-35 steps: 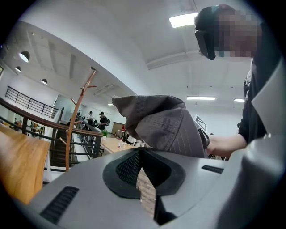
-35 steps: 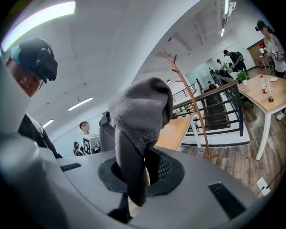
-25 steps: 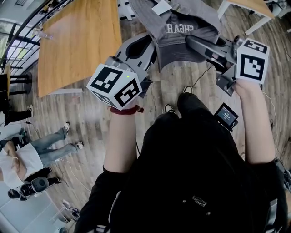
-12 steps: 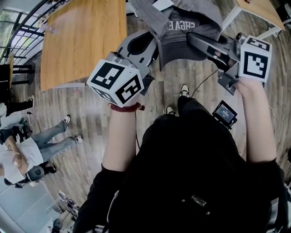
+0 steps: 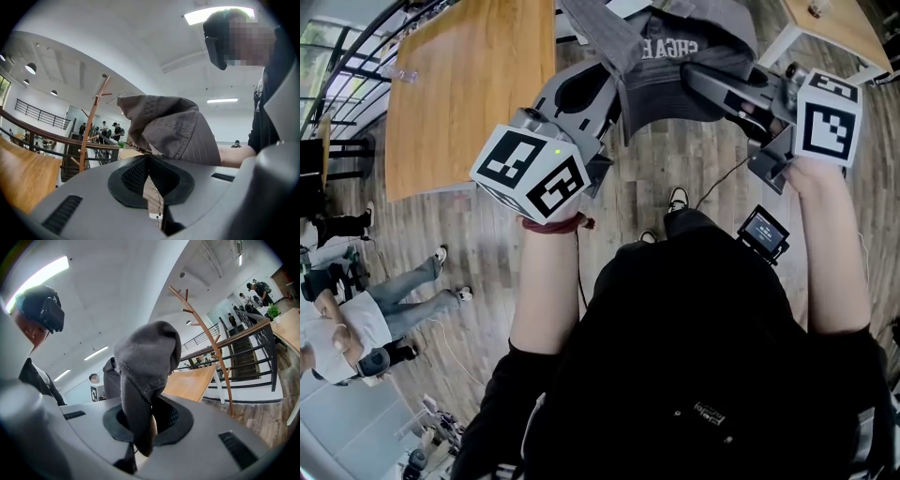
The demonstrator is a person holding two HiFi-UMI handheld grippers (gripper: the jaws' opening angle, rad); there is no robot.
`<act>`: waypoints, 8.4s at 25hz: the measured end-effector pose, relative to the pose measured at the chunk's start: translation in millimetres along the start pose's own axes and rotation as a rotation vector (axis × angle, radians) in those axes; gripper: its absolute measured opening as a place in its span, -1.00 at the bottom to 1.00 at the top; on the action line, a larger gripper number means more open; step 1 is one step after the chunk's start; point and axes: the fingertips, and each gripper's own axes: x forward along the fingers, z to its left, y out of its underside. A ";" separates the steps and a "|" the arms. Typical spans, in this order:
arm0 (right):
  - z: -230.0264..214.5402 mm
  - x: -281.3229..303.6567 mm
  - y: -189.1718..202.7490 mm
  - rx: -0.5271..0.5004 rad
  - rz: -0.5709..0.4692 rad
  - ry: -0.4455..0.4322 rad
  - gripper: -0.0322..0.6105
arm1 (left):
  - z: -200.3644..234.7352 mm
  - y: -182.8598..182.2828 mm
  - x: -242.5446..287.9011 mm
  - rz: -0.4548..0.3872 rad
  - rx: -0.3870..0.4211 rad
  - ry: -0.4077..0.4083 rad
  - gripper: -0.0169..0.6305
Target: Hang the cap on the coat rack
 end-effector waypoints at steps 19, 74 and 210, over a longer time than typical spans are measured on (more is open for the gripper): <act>3.1 2.8 2.6 0.002 0.037 -0.036 -0.77 | -1.8 2.4 -4.7 -0.039 -0.029 -0.043 -0.93; 21.1 -16.9 -57.4 -0.093 -0.111 0.130 -0.77 | -8.0 -68.2 24.0 -0.107 0.069 0.204 -0.93; -48.2 33.2 -131.5 -0.104 -0.078 0.140 -0.21 | 94.3 -59.5 55.1 -0.062 -0.095 0.038 -0.93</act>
